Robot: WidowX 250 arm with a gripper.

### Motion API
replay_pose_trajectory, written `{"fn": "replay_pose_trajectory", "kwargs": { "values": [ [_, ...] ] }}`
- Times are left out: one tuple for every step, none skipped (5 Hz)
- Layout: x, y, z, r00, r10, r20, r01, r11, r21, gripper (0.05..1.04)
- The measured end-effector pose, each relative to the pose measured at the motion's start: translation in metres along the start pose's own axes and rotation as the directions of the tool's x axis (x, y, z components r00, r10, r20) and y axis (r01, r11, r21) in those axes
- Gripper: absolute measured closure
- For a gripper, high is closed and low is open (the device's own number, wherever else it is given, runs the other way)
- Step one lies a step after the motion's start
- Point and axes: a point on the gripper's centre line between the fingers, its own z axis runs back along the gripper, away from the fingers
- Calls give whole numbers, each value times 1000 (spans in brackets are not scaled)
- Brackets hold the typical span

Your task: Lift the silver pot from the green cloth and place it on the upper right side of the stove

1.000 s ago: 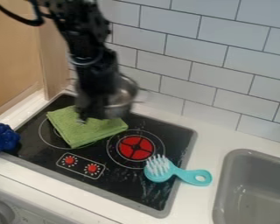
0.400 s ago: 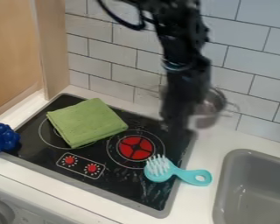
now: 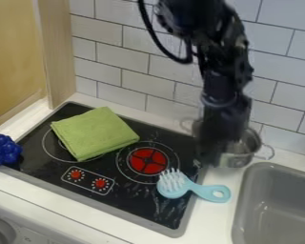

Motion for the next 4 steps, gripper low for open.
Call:
{"fn": "replay_pose_trajectory", "kwargs": {
  "values": [
    [0,3,-8,1000,4,-5,-5,1000,-9,1030],
    [-4,5,-11,999,42,-31,-42,999,0,1007],
    [-10,1,-14,993,96,-69,-97,995,-21,847],
    [-14,2,-14,989,117,-92,-119,993,-15,581]
  ]
}}
